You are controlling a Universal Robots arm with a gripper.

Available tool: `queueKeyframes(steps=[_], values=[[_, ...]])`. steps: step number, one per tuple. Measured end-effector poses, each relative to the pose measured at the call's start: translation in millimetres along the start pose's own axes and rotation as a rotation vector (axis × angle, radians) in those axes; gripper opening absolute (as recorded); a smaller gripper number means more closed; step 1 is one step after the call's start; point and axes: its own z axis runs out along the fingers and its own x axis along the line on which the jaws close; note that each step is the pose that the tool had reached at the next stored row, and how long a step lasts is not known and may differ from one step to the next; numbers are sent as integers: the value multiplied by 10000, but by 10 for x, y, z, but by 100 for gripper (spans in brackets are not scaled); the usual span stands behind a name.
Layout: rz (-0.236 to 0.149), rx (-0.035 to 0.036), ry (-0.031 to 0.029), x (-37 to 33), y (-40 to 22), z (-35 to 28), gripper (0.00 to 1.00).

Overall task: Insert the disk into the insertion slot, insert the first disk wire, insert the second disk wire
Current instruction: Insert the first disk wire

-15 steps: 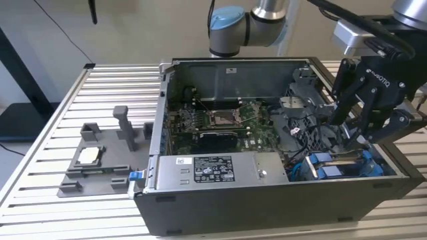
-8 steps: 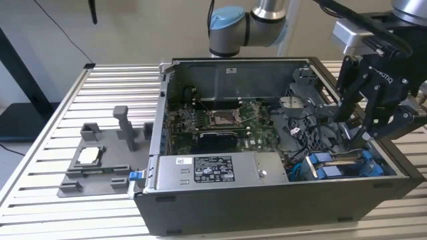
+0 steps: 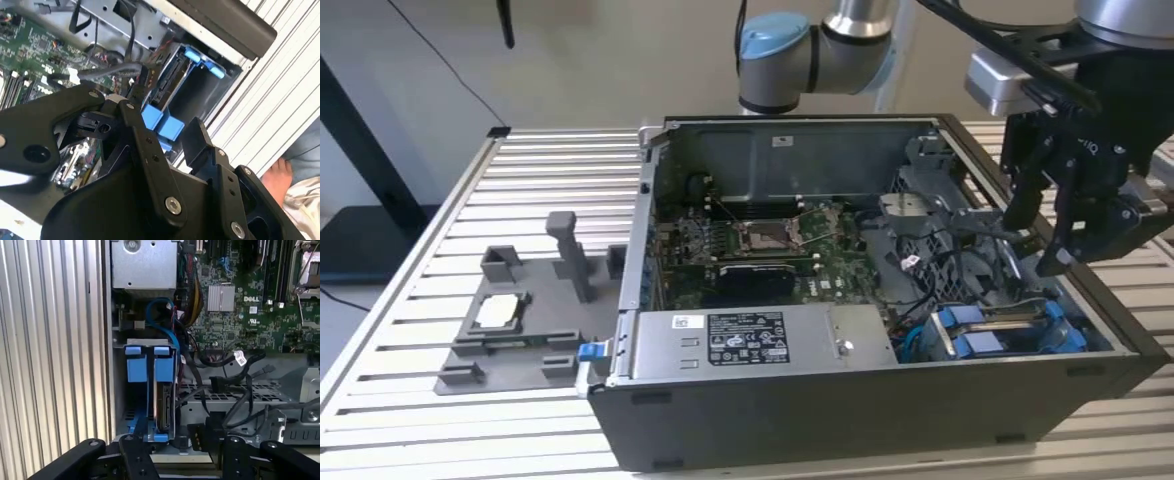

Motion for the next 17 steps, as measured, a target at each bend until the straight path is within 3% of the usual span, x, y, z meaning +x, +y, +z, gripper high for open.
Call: queueKeyframes(steps=[3,5,8,12,15,17], values=[[-13,225,8,-108,4,15,58],[-35,410,46,-165,7,26,58],[-81,651,91,-189,13,47,58],[-162,848,81,-189,24,73,58],[-214,859,76,-188,29,88,58],[-281,849,118,-188,31,100,58]])
